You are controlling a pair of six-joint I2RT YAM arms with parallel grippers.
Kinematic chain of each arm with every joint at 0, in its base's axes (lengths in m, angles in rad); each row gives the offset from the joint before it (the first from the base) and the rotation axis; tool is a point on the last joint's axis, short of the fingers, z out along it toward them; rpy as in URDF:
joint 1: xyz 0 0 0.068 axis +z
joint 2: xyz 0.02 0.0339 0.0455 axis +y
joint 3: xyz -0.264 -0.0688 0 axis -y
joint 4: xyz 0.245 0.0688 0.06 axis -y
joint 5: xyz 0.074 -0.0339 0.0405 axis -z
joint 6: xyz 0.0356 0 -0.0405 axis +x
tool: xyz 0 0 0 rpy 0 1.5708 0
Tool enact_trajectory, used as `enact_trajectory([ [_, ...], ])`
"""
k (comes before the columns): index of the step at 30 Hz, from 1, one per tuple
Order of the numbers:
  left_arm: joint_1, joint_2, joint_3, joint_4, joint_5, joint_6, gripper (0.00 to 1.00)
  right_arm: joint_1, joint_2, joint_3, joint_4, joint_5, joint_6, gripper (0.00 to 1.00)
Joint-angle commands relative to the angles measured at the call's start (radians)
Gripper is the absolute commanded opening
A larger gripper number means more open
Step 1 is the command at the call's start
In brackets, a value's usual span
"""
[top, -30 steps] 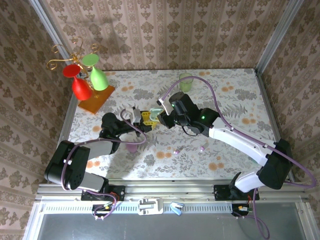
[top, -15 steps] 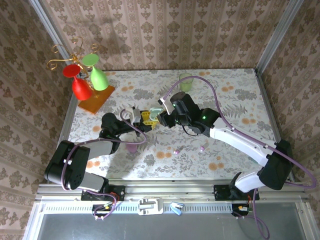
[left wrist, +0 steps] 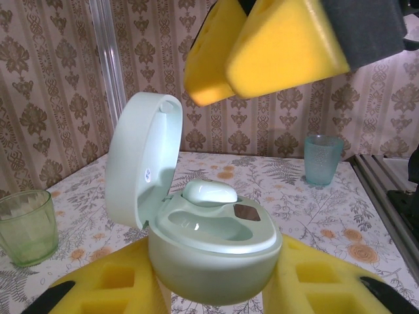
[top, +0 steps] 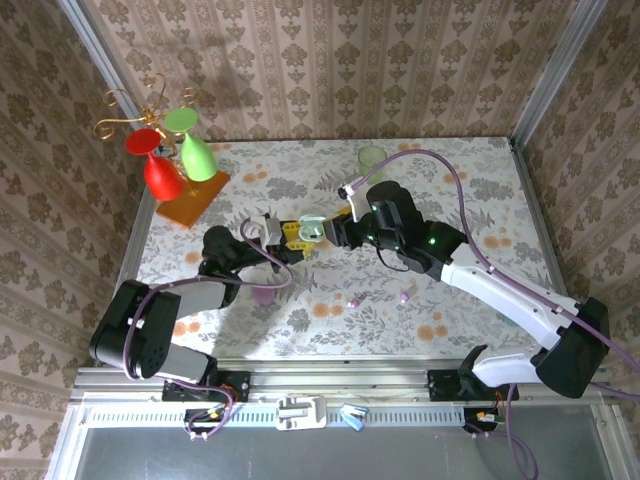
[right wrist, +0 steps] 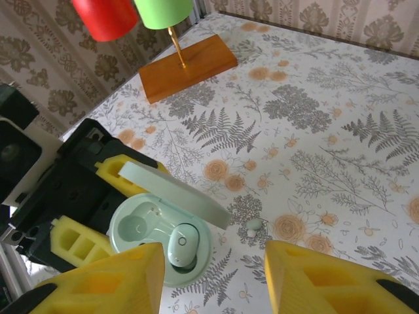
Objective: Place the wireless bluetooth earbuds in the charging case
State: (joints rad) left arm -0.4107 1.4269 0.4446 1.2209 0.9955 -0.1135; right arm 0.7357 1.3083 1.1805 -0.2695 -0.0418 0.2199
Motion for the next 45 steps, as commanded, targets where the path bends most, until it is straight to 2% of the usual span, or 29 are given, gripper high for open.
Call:
enact_trajectory([
  [1, 0.01, -0.014, -0.002, 0.048, -0.024, -0.006, 0.18, -0.025, -0.025, -0.048, 0.041, 0.011, 0.08, 0.46],
  [3, 0.016, -0.025, -0.015, 0.049, -0.059, 0.014, 0.17, -0.056, -0.046, -0.102, 0.08, 0.034, 0.14, 0.49],
  [7, 0.024, -0.051, -0.036, 0.048, -0.102, 0.032, 0.17, -0.138, -0.081, -0.222, 0.195, 0.002, 0.271, 0.5],
  [12, 0.028, -0.082, -0.044, 0.048, -0.125, 0.033, 0.17, -0.177, -0.003, -0.249, 0.228, -0.013, 0.33, 0.52],
  [19, 0.023, -0.13, -0.051, 0.052, -0.145, 0.018, 0.17, -0.155, 0.284, -0.096, 0.107, 0.026, 0.402, 0.53],
  [24, -0.006, -0.15, -0.052, 0.058, -0.163, 0.01, 0.17, -0.093, 0.515, 0.091, -0.008, 0.073, 0.417, 0.54],
  [30, -0.017, -0.191, -0.061, 0.058, -0.185, -0.001, 0.18, -0.029, 0.721, 0.281, -0.095, 0.132, 0.405, 0.55],
  [37, -0.018, -0.232, -0.081, 0.054, -0.197, -0.009, 0.19, 0.002, 0.865, 0.464, -0.199, 0.193, 0.387, 0.54],
  [45, -0.018, -0.237, -0.082, 0.055, -0.2, -0.007, 0.19, 0.027, 0.936, 0.562, -0.309, 0.21, 0.363, 0.43],
])
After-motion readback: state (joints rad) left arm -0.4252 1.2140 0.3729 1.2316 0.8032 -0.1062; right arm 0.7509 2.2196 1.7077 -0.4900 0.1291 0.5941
